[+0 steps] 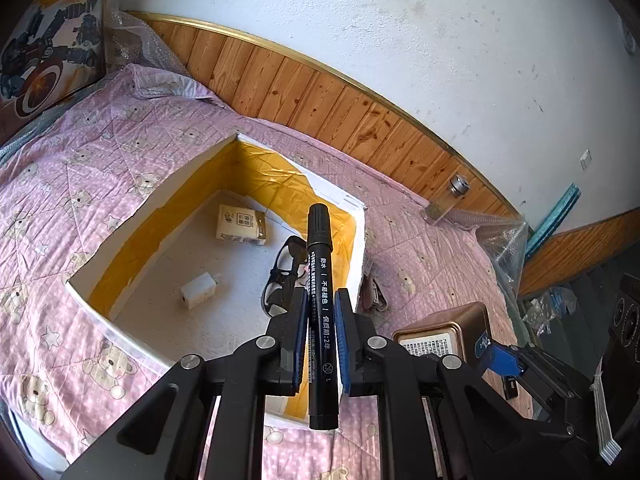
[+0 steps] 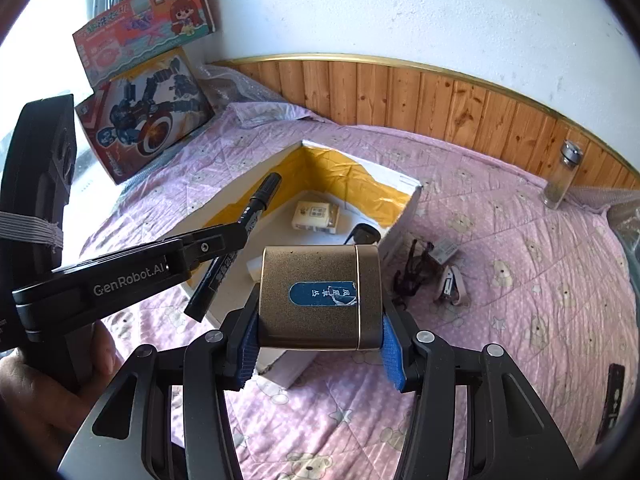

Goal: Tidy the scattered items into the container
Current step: 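Carry the marker and gold tin with both tools over the box, then open both tools to drop the marker and tin into the box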

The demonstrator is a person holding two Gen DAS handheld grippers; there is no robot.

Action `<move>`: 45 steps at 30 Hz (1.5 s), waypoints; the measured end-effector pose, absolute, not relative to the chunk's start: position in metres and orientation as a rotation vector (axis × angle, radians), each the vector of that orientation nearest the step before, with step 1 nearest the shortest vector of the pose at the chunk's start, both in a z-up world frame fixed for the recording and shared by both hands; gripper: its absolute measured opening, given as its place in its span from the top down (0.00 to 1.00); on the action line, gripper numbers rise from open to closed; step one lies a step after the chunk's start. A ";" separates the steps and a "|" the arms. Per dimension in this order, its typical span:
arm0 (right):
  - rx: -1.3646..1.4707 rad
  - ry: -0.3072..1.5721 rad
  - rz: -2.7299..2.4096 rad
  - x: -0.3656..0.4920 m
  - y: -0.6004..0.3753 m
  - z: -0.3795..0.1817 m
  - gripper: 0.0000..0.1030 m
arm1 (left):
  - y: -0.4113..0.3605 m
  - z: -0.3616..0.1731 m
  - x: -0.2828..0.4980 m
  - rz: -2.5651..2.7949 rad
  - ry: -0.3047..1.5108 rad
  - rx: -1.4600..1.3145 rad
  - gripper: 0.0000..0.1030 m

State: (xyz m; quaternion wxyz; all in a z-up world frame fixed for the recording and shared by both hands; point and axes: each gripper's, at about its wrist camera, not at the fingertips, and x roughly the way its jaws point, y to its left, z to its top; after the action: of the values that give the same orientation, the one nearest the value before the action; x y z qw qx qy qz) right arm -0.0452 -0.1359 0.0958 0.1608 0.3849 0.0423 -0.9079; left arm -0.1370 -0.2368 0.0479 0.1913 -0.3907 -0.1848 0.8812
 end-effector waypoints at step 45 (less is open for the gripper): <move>1.365 -0.013 -2.313 -0.219 -0.180 0.041 0.48 | -0.256 -0.014 -0.194 2.384 -0.505 -1.468 0.86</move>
State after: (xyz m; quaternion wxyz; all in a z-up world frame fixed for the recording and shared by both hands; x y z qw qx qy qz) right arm -0.2193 -0.1804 0.0414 0.2261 0.4952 -0.0049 -0.8389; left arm -0.1939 -0.2557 -0.0140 0.1480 -0.5103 -0.1756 0.8288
